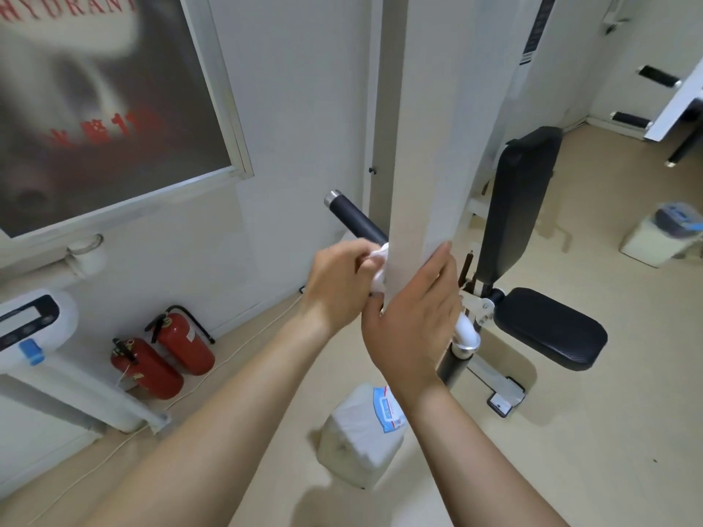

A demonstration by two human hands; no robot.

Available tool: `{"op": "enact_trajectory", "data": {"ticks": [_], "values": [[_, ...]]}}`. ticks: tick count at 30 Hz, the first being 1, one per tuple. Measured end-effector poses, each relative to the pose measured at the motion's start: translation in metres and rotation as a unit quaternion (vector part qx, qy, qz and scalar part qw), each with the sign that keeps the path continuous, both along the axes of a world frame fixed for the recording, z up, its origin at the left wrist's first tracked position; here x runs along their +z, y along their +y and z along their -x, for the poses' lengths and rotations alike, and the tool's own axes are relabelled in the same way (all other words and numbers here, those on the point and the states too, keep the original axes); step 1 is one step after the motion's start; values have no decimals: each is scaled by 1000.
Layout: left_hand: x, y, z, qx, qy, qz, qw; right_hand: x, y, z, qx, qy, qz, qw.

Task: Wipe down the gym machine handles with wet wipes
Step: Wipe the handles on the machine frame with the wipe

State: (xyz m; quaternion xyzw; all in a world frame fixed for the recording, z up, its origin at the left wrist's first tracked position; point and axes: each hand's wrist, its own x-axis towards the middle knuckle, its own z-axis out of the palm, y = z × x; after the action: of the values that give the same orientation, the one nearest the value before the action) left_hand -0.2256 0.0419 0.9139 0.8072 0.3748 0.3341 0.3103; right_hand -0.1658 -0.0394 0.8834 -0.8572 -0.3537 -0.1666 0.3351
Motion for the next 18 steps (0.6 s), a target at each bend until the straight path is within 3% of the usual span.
{"op": "enact_trajectory", "data": {"ticks": [3,7,10,13,16,18], "values": [[4,-29,24,72,-34,43,996,5,-17,-5,115,78,-135,981],[27,-78,9,52,-136,160,976,12,-52,-20,282,200,-271,898],[40,-102,-30,78,-170,208,960,22,-69,-55,329,277,-275,860],[38,-113,-68,150,-140,209,956,22,-70,-115,375,304,-232,845],[32,-117,-96,267,-41,119,955,20,-51,-172,418,332,-139,834],[32,-123,-106,369,-31,53,927,27,-29,-194,444,354,-105,816]]}}
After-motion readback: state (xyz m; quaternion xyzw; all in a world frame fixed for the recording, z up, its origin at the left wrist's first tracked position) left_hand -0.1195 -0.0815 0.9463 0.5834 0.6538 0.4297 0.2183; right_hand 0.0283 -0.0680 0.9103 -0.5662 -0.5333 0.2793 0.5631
